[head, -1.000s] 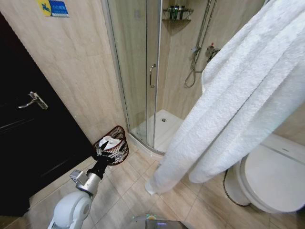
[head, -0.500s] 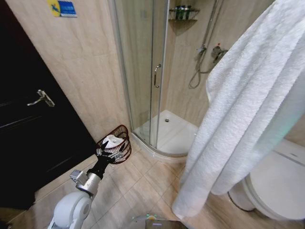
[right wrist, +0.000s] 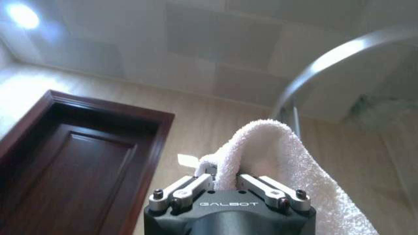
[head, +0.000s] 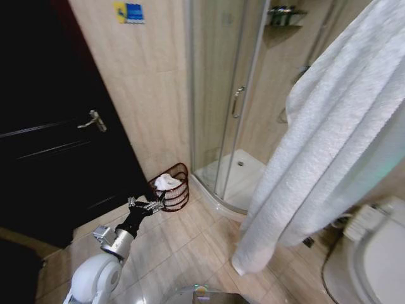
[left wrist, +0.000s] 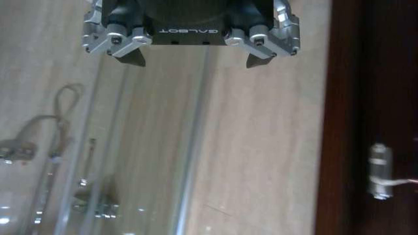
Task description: Discard the used towel into the hamper.
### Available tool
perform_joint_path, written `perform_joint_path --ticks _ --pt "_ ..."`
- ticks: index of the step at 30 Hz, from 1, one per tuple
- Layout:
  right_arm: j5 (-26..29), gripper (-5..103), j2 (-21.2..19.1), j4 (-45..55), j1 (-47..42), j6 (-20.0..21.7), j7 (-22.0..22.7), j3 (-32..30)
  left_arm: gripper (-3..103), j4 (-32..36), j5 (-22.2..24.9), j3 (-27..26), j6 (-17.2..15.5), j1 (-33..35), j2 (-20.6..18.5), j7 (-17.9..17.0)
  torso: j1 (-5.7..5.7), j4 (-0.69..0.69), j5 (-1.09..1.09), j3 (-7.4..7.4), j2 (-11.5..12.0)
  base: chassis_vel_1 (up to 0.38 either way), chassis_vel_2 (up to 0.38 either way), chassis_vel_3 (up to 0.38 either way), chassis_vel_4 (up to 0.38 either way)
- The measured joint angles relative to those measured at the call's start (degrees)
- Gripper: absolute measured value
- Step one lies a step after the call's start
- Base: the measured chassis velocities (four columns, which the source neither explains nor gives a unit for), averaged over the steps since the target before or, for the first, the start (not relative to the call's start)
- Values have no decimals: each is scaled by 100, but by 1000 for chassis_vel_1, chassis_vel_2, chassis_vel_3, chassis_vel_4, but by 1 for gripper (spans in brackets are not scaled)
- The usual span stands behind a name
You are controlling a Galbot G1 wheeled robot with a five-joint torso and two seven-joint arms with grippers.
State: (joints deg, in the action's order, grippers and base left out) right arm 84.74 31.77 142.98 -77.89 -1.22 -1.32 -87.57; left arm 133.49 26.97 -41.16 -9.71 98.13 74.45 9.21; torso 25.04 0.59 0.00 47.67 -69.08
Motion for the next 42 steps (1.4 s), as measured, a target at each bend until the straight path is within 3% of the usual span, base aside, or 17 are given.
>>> perform_joint_path --ticks 8,16,26,42 --pt "-253 4 -42 -38 15 -233 342 -73 100 0 0 0 0 0 0 0 0 5 0 0 0 113 123 111 124" --pt "-413 4 -39 -87 -44 -346 699 -345 100 0 0 0 0 0 0 0 0 -1 1 0 0 16 17 14 18" --pt "-723 4 202 12 -65 -56 654 -195 100 0 0 0 0 0 0 0 0 0 1 0 0 0 0 0 0" --pt "-634 4 232 24 -110 -186 665 -221 100 0 0 -1 0 0 -1 0 -1 1 -1 -1 0 96 104 -108 -112"
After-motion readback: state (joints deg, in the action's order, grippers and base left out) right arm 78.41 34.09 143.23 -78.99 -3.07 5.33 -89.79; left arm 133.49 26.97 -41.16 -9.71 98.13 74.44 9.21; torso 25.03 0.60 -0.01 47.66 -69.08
